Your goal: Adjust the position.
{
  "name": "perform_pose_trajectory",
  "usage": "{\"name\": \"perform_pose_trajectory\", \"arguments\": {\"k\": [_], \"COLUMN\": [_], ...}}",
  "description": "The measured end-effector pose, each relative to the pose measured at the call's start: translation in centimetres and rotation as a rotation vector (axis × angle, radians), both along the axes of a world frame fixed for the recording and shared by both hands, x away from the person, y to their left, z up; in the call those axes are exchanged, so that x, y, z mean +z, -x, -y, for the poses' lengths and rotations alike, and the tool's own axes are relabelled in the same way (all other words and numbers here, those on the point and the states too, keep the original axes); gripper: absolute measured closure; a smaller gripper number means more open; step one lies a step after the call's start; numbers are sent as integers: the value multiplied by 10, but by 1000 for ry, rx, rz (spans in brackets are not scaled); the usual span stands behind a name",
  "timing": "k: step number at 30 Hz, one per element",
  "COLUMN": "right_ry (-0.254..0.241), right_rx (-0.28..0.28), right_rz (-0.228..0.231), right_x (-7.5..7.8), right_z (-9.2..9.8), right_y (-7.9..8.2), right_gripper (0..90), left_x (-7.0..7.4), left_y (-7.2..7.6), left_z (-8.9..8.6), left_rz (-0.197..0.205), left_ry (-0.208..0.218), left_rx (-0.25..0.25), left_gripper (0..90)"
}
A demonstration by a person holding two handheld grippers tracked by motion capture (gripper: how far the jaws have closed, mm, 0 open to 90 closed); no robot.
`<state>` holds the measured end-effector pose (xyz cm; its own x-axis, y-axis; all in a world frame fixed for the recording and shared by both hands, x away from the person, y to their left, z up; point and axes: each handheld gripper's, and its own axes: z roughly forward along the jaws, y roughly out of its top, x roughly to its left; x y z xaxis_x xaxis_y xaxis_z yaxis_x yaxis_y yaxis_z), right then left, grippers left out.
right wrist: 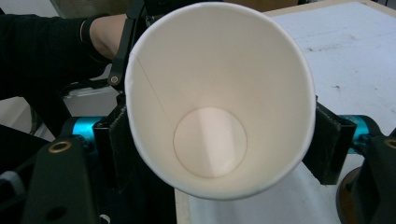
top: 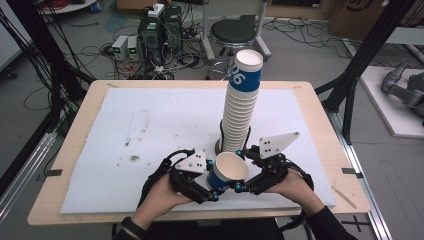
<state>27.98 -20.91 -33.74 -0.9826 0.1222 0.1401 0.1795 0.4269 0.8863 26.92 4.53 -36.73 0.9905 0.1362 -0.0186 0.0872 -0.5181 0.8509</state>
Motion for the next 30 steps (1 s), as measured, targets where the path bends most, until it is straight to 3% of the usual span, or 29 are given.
{"name": "perform_pose_trajectory", "arguments": {"k": [3,5,6,7,8,9,12,17,26,30], "right_ry": [-10,-43,-64,-87,-114,-134,-194,-253,-268,-259], "right_rx": [-9,-9,-35,0,-41,-17,-49,-45,-44,-45], "right_rz": [10,20,40,-1,28,-18,-11,-27,-39,-27], "right_x": [0,-1,-1,0,-1,0,-1,-2,-2,-3], "right_z": [-2,-2,-1,0,1,2,4,2,0,-1], "right_y": [1,2,2,3,1,2,0,1,2,2], "right_gripper": [203,191,191,190,190,190,190,190,195,215], "left_x": [-3,-4,-4,-4,-4,-4,-4,-4,-7,-7], "left_y": [-1,-1,-1,-1,-1,-1,-1,0,1,1], "left_z": [0,-2,-4,-5,-7,-8,-12,-10,-4,-3], "left_rz": [3,15,8,11,11,6,0,6,-12,-43], "left_ry": [33,79,111,140,166,192,273,279,280,276], "left_rx": [-3,-6,-3,2,11,16,34,32,21,28], "left_gripper": [300,301,301,301,302,302,303,303,302,295]}}
